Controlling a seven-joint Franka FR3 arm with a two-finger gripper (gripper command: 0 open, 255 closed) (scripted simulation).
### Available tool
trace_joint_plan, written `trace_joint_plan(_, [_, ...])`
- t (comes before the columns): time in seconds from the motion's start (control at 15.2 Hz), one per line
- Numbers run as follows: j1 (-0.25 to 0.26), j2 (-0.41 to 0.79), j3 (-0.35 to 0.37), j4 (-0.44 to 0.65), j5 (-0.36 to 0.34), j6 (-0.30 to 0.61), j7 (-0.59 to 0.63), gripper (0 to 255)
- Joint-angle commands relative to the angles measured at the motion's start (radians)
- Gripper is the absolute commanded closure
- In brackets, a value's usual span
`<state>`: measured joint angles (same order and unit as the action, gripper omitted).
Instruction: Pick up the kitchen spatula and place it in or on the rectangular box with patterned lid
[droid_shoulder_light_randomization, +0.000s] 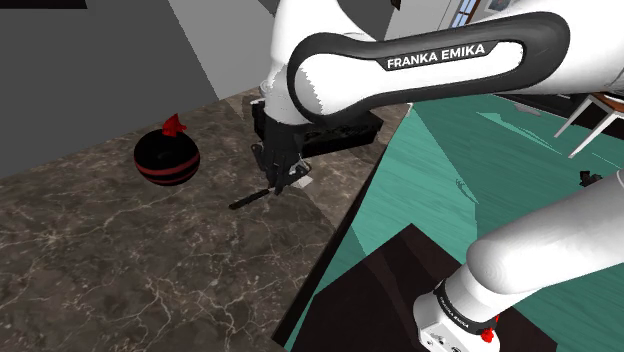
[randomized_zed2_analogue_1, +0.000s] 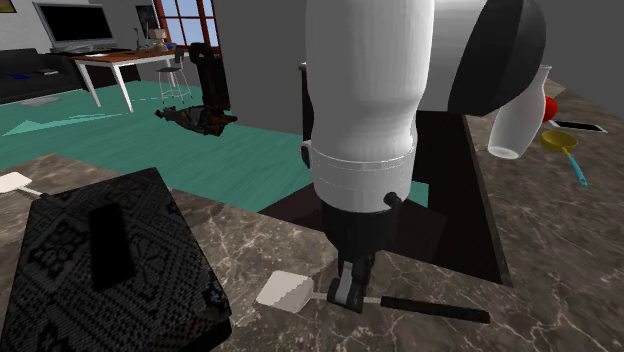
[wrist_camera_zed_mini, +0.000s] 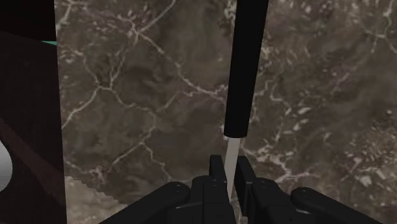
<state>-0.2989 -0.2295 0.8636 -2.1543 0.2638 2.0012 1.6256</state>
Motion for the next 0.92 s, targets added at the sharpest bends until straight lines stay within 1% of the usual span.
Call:
trace_joint_plan(0.0, [0.001,-0.012,-0.008,0.021,0.005,-0.031,-0.002,255])
trace_joint_plan(0.86, [-0.001,-0.044,-0.045,0.171,0.008,-0.208,-0.001,255])
